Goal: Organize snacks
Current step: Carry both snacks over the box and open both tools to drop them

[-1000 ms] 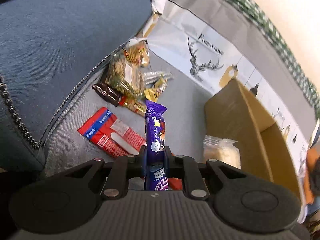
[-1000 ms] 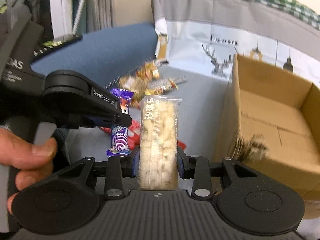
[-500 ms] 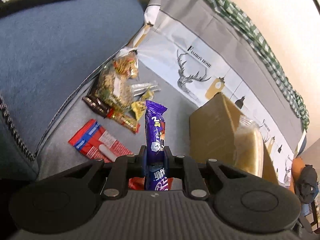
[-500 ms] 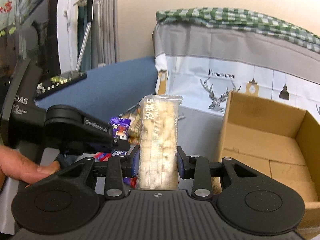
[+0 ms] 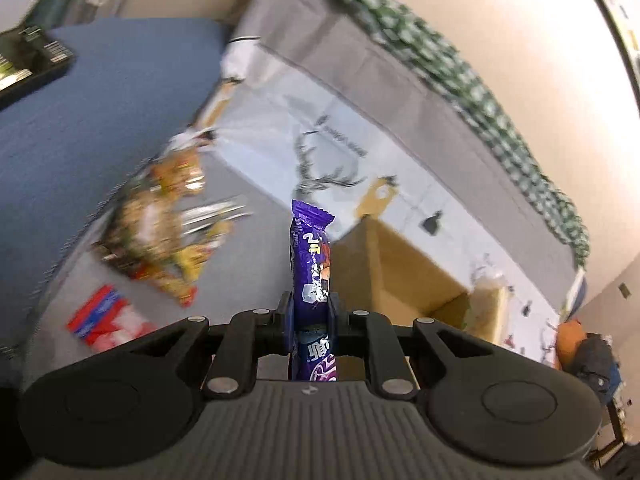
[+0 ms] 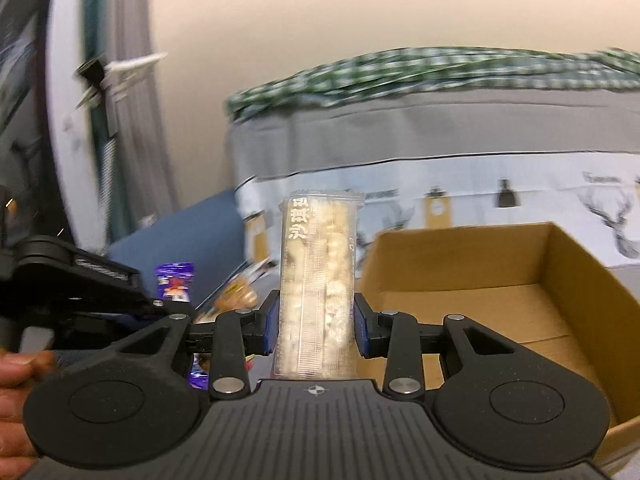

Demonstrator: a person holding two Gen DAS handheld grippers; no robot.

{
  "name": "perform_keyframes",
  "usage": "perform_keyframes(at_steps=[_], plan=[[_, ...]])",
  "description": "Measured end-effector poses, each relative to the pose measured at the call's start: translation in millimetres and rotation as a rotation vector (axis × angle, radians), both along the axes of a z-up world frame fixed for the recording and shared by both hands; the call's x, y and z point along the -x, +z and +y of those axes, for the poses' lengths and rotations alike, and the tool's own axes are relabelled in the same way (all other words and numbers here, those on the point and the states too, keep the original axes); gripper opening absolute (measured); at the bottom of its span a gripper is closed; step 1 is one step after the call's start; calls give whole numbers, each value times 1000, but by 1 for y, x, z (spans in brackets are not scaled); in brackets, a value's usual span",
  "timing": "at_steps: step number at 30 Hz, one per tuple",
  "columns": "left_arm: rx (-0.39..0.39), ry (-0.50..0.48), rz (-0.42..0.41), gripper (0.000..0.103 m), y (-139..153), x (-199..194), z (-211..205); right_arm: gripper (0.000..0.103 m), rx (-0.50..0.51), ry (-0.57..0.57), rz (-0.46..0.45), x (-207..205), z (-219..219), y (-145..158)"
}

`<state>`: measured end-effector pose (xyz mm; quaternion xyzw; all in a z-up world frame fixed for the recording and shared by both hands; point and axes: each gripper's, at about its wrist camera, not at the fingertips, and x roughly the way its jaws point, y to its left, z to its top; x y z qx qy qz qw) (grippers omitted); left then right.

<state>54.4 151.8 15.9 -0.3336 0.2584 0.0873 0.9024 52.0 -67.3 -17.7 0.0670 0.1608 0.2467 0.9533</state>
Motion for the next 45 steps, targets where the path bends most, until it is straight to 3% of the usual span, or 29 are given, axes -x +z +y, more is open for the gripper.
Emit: perform_keyframes(at_steps=[4,12,19,27,40,42,43,44,45], plan=[[-5,-57,-37,17,18,-26,-31,38,-49,-124,17,-15,-27,0],[-98,-208,-74,17,47,-97,-97,38,-96,-377,62,-39,-81,-12],[-142,-285,-79,17,51,-132,-140,38,-162,-579,38,-46,-116,-15],[-178,-346,-71,17,44,-145,-171,38,-181,-642,50,-51,-133,-19],[-185,-365,-89,18,48,-143,-177,38,-166,-636,-25,-42,-130,-10],[-180,-359,-78,23,49,-144,-175,44,-155,-627,-28,-43,-128,-9],[-172,-359,-72,39,50,-144,-174,62,-133,-617,-18,-45,-125,-9],[-162,-357,-69,46,51,-144,-172,83,-107,-616,-7,-47,-121,-10],[-159,-349,-71,46,51,-142,-170,87,-88,-624,0,-48,-119,-11]])
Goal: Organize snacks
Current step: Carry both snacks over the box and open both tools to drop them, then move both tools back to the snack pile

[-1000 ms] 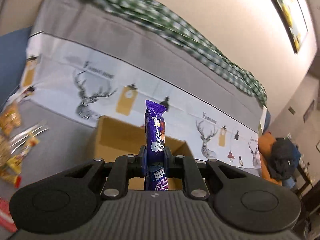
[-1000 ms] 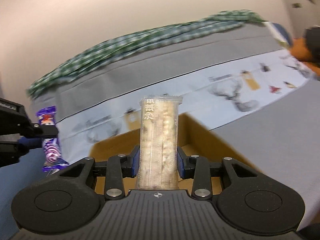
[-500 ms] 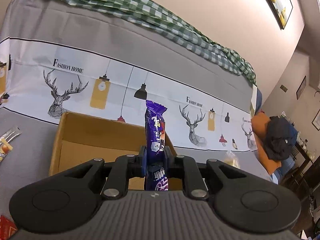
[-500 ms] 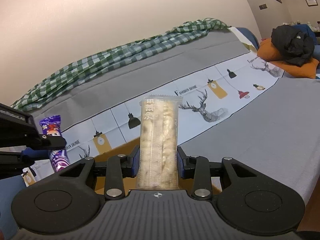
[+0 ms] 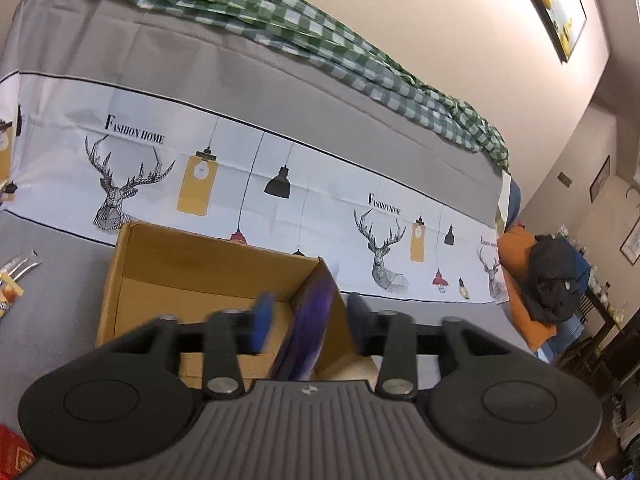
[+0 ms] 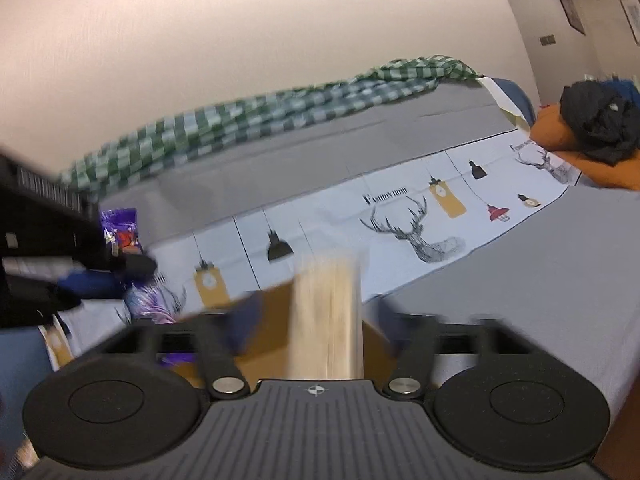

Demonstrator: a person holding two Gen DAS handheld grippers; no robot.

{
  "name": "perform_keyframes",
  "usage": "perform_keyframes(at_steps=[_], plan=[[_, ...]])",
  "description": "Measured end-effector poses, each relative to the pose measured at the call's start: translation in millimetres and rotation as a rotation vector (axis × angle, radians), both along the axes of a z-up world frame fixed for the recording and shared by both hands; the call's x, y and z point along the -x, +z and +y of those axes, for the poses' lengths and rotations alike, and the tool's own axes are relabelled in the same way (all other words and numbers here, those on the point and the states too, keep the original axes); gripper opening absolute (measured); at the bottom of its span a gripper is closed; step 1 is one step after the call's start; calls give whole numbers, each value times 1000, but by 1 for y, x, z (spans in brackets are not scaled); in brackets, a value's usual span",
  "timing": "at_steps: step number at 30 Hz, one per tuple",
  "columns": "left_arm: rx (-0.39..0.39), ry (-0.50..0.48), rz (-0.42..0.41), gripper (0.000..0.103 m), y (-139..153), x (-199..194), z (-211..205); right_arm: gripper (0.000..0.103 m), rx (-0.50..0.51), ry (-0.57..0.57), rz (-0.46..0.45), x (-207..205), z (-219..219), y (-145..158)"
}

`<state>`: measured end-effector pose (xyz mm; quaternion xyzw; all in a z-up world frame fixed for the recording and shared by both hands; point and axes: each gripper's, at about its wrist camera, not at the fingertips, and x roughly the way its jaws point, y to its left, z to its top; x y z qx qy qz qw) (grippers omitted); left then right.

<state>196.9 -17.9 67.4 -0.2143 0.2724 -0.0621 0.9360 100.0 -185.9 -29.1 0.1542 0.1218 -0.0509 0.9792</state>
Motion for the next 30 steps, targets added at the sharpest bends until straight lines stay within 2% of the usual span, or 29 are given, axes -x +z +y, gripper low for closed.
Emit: perform_keyframes(at_steps=[7,12,14,20,22,26,28,30], plan=[[-39,58,-52,44,-3,31,23,86,11,46,30,-3,7,-4],[-26,72,-37,24,-25,66,55,82,54,93,38,-1,18,-7],[-13,71,-17,19,-36,80,72,73,68,120,37,3,24,-8],[-12,150,18,17,-69,117,127,45,84,223,34,12,40,-12],[15,194,41,17,-84,127,144,40,92,257,33,16,47,-13],[57,253,89,17,-122,150,163,40,142,310,33,27,66,-15],[88,276,144,17,-146,162,167,40,161,338,34,32,75,-16],[136,313,237,17,-163,164,173,40,182,372,34,37,85,-17]])
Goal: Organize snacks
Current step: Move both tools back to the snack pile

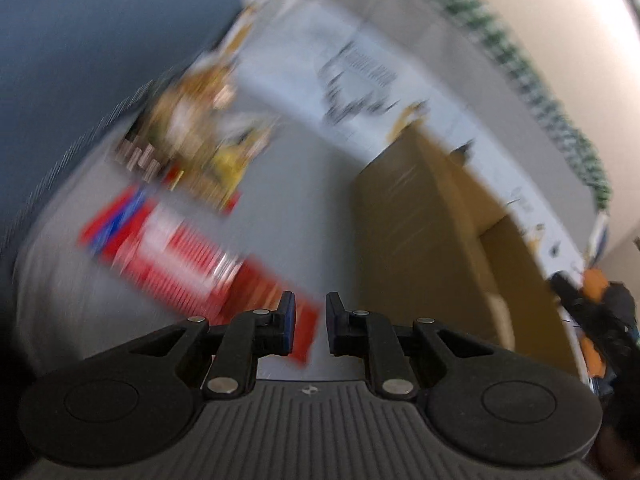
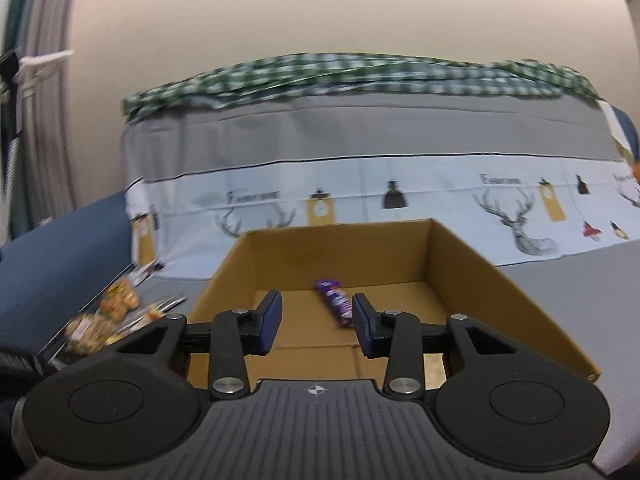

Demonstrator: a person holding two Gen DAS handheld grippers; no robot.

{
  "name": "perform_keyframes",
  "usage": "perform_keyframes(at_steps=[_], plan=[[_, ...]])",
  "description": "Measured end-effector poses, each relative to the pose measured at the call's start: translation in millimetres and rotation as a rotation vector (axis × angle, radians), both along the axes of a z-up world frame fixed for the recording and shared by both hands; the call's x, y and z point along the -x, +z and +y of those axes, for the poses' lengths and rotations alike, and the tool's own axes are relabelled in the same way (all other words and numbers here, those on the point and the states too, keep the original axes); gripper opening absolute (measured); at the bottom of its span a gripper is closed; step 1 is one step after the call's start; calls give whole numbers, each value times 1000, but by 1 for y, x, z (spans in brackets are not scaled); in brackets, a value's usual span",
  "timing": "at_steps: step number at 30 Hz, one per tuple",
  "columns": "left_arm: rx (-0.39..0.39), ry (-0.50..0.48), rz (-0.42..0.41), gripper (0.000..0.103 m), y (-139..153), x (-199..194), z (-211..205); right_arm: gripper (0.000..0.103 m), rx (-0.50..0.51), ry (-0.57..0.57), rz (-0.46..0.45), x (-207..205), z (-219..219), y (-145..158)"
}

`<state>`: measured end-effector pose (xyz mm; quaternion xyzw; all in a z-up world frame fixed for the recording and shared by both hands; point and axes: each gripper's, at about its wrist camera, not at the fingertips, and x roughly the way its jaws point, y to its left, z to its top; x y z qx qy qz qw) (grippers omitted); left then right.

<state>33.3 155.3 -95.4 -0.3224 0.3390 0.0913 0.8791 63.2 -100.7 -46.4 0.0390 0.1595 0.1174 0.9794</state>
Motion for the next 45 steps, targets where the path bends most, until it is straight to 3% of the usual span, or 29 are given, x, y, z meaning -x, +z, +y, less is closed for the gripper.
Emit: perform_keyframes(at_steps=[7,12,16,18,24,30,33,39,42,44,45], plan=[[66,128,11,17,-7,7,26,40,78,95,-23,10,36,-3],[144,248,12,20,-10,18,45,40,138,218,-112,32,65,3],[162,286,31,39,-10,23,49,40,205,372,-168,54,94,3],[164,286,38,40,-10,22,50,40,232,432,-168,61,108,0],[167,294,49,40,-13,20,51,40,348,520,-93,67,146,-22],[146,292,63,42,-14,18,51,40,514,504,27,44,179,-50],[135,291,75,49,-15,16,51,41,579,500,100,35,188,-68],[76,301,113,52,-19,9,47,44,590,523,163,24,191,-84],[59,315,112,52,-20,6,49,31,544,548,189,18,186,-84],[44,325,110,52,-20,4,49,13,530,559,202,18,184,-83],[31,326,109,52,-20,2,49,9,531,568,203,19,184,-84]])
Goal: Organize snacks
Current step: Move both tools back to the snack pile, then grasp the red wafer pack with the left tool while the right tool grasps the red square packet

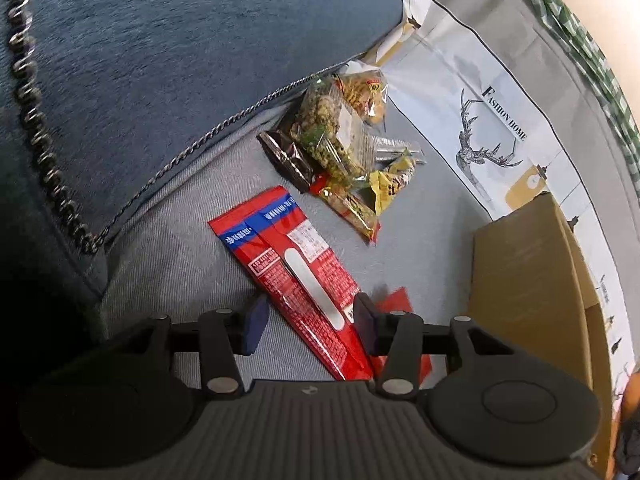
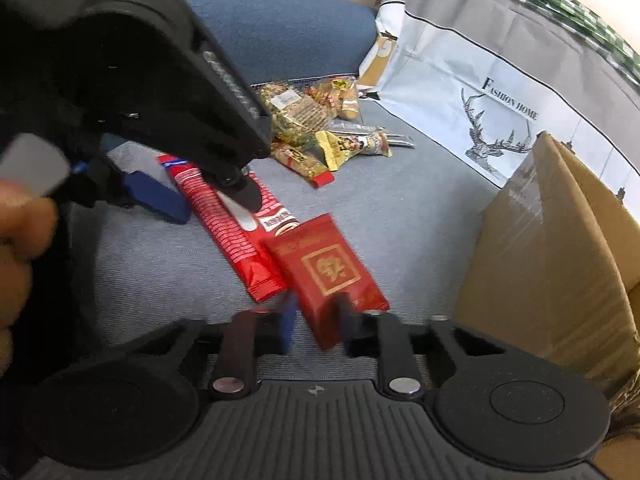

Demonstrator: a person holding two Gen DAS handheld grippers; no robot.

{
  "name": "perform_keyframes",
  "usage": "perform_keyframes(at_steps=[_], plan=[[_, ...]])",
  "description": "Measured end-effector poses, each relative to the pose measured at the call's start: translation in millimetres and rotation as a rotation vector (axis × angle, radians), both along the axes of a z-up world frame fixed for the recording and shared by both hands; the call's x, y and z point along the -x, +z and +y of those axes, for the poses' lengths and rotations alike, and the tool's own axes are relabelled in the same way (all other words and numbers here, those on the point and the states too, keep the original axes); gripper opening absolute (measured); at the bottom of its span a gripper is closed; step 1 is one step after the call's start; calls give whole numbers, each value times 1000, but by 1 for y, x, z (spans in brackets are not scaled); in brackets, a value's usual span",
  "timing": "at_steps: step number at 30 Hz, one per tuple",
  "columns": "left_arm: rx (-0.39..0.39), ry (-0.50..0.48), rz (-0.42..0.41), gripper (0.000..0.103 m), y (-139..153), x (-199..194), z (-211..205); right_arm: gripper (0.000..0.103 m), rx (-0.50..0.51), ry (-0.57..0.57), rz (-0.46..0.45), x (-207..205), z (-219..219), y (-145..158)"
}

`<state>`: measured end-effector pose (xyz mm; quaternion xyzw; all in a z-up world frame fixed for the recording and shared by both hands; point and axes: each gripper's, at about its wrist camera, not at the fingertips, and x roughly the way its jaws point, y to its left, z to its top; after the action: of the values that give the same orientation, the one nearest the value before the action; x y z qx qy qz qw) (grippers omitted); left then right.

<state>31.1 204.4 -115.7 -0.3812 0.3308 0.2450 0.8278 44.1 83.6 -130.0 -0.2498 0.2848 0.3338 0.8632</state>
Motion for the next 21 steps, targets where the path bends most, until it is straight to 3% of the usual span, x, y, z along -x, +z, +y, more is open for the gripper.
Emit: perform_keyframes(at_steps=[3,5,8,10,12,14,16,18,21], plan=[[-55,-6,12,44,1,-7,-1,2,-22,16,26,-2,-1,0],[-81,-9,29,14,1,-11,-1,0,-51,13,54,-5,-3,1],[-97,-28,19,6,5,-14,0,0,-102,16,76,-5,-6,6],[-182,-78,17,1,21,-18,-4,1,-129,10,56,-1,-7,11],[-289,-116,29,0,40,-22,-7,14,-146,-16,26,1,-8,16],[-390,-160,64,0,56,-28,-5,63,-151,-53,8,-1,-8,18],[-371,-202,111,0,56,-35,5,71,-164,-97,3,-4,-8,18],[-259,-228,153,2,44,-41,22,71,-162,-106,10,-9,-3,18],[-204,-204,114,27,34,-34,33,75,-140,-129,11,-17,5,14]])
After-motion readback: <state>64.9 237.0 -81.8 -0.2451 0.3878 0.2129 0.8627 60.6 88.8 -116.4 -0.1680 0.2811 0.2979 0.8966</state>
